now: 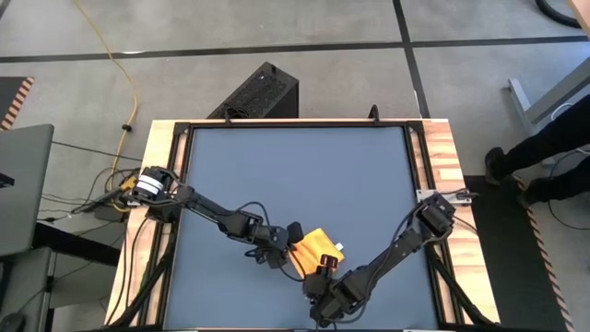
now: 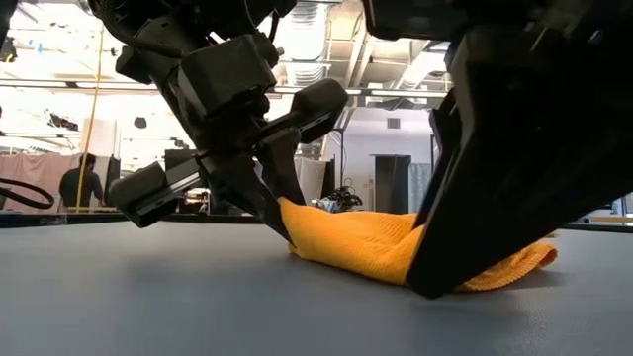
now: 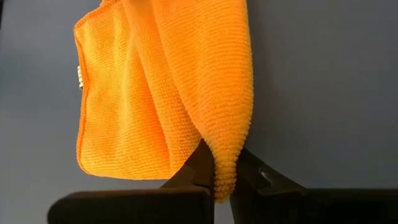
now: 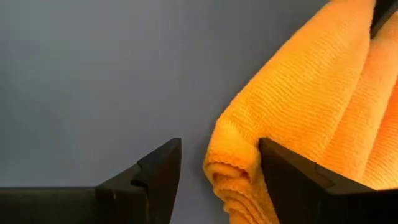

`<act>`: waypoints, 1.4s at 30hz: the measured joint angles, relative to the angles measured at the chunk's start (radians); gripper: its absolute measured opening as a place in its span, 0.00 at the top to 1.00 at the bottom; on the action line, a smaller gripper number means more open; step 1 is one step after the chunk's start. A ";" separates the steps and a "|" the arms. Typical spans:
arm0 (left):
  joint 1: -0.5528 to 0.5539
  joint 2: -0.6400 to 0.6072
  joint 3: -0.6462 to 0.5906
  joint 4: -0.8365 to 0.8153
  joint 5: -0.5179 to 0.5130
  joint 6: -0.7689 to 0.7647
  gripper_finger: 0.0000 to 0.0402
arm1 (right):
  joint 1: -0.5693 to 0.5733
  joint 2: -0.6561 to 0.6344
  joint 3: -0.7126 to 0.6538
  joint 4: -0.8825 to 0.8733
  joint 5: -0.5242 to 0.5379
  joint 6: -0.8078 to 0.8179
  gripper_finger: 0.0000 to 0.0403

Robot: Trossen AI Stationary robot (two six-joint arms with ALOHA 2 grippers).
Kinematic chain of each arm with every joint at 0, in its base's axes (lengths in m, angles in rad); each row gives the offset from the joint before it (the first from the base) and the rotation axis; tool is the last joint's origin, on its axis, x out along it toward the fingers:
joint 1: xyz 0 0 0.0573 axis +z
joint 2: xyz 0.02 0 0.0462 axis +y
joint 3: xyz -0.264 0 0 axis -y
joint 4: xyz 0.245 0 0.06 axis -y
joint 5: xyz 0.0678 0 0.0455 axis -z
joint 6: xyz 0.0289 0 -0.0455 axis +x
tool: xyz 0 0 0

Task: Roll towel
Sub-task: Roll the yellow microfiber cloth

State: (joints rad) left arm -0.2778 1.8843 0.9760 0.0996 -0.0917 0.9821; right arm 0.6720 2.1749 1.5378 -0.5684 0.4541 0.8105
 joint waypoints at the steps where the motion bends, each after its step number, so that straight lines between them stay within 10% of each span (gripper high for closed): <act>1: 0.000 0.000 0.000 -0.004 0.000 0.001 0.99 | 0.003 0.016 0.016 -0.015 0.002 0.005 0.41; 9: 0.002 0.000 0.004 -0.017 0.004 -0.009 0.99 | 0.018 0.085 0.153 -0.322 0.030 0.212 0.51; 17: 0.012 -0.001 0.019 -0.076 0.100 -0.074 0.99 | 0.038 0.081 0.205 -0.370 0.040 0.331 0.93; 28: 0.026 -0.002 0.190 -0.521 0.413 -0.259 0.99 | 0.088 0.070 0.250 -0.263 0.122 0.559 0.94; 42: 0.027 0.001 0.192 -0.574 0.588 -0.541 0.98 | 0.081 0.068 0.194 -0.176 0.076 0.968 0.93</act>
State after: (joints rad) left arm -0.2504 1.8854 1.1679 -0.4739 0.4964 0.4413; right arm 0.7528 2.2433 1.7315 -0.7446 0.5304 1.7784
